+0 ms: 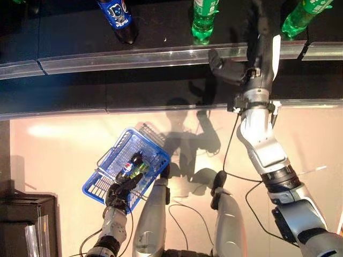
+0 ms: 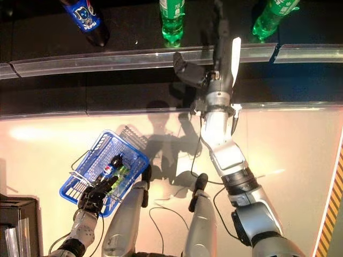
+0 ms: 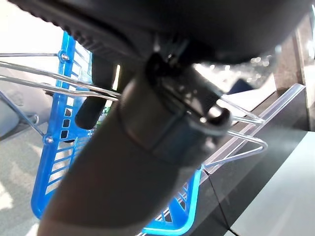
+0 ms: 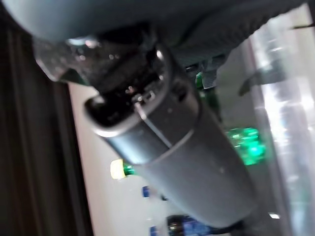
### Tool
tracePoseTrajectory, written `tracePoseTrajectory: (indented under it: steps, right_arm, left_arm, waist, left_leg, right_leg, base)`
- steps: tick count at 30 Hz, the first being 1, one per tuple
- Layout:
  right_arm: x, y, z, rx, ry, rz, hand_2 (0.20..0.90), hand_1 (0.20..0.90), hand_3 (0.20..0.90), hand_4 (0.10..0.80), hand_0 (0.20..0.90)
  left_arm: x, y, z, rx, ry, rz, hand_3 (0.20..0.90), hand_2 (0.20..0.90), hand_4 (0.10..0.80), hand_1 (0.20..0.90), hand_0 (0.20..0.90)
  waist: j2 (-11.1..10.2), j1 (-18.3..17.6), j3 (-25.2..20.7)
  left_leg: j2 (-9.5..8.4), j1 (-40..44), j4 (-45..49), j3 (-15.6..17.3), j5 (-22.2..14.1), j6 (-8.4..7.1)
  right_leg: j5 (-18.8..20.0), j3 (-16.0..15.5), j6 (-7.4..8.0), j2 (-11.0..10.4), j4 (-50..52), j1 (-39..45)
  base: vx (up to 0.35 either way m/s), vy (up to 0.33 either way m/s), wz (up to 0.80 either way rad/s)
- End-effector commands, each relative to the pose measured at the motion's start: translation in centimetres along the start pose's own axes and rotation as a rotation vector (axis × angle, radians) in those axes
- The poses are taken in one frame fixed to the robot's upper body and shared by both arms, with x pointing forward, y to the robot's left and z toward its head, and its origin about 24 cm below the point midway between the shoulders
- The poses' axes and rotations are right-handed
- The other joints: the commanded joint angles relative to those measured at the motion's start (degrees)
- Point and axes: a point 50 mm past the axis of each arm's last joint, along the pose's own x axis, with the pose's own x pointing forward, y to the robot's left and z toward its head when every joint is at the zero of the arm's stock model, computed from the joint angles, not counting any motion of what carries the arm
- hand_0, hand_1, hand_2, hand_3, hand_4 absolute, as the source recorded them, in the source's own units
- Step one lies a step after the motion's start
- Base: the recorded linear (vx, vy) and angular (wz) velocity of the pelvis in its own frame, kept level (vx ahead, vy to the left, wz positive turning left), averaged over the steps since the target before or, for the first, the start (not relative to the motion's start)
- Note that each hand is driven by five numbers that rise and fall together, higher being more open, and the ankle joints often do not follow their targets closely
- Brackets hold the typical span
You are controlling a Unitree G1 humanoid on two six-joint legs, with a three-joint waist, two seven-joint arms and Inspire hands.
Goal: Pick up the drink and place into the basket.
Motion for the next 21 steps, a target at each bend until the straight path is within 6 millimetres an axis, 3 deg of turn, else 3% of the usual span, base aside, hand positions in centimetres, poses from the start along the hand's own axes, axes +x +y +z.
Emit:
tracePoseTrajectory:
  steps: [1, 9, 21]
  right_arm:
    - [3.2, -0.7, 7.6, 0.099, -0.299, -0.079, 0.9, 0.9, 0.9, 0.8, 0.9]
    - [4.9, -1.0, 9.4, 0.161, -0.278, -0.14, 0.9, 0.9, 0.9, 0.8, 0.9]
    - [8.1, -2.3, 9.4, 0.188, -0.18, -0.285, 0.9, 0.9, 0.9, 0.8, 0.9]
  left_arm:
    - [-1.5, -1.1, -1.8, 0.038, -0.002, -0.142, 0.2, 0.3, 0.1, 0.3, 0.3]
    - [-1.4, -0.9, -1.2, 0.051, -0.005, -0.146, 0.2, 0.3, 0.1, 0.3, 0.3]
    - [-1.4, -0.9, -0.7, 0.073, -0.014, -0.155, 0.2, 0.3, 0.1, 0.3, 0.3]
  waist:
    - [2.1, 1.3, -0.6]
    - [2.3, 3.0, -0.6]
    - [2.0, 5.3, -0.6]
  left_leg:
    - [-1.82, -0.8, 0.4, -3.5, 2.5, 2.26]
    - [-2.77, -2.0, -0.1, -4.3, 2.8, 2.63]
    - [-3.72, -5.5, -0.2, -4.9, 2.9, 3.28]
  right_leg:
    - [3.7, 0.4, -1.01, -0.3, -0.7, 0.3]
    - [4.1, -0.6, -0.77, -0.7, -1.9, 0.3]
    - [5.0, -2.0, -0.45, -1.0, -3.2, -1.6]
  base:
    - [0.057, 0.031, 0.02]
    - [0.057, 0.017, 0.07]
    - [0.03, 0.008, 0.07]
